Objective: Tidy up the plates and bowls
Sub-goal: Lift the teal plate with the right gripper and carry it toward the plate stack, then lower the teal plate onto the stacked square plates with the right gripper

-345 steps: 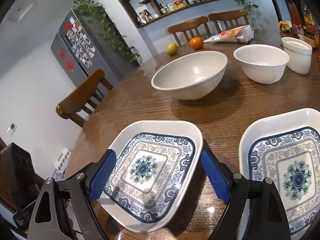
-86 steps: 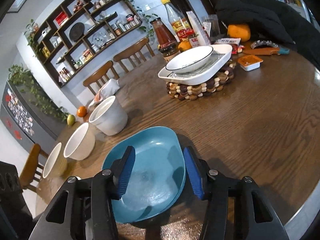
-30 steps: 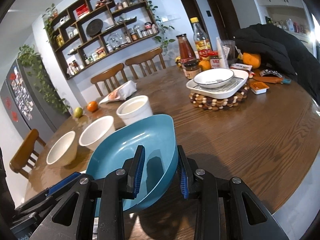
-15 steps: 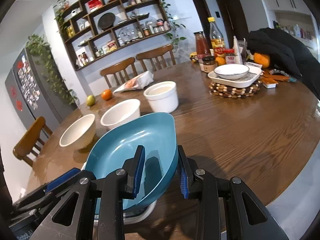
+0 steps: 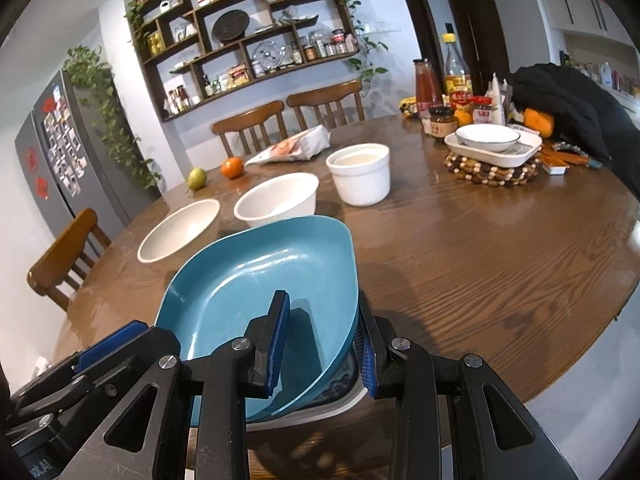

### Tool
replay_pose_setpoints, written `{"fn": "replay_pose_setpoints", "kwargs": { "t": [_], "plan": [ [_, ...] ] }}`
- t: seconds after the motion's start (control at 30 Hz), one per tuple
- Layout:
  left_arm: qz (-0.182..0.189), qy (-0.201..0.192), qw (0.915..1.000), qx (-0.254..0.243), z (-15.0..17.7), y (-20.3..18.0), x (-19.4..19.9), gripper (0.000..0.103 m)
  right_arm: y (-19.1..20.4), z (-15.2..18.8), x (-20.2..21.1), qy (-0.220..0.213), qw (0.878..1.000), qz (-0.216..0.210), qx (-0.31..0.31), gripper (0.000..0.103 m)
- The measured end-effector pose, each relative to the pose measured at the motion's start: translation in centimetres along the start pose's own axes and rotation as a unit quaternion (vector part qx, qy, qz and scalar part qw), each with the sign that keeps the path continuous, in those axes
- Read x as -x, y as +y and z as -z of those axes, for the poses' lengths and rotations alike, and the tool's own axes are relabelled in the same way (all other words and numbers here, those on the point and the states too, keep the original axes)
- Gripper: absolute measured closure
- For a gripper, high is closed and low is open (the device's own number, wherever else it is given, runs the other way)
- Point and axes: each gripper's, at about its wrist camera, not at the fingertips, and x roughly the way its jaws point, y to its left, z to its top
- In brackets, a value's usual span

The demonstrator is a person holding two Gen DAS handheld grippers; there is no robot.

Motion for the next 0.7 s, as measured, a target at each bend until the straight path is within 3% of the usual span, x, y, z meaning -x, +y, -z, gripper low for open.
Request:
{"fn": "replay_pose_setpoints", "kwargs": {
  "t": [0.7],
  "plan": [
    [0.001,0.005,1.0,-0.001,0.48,0.34,0.64,0.056,0.77,0.6,0.45,0.006,1.0,-0.001,0.002,0.069]
  ]
}}
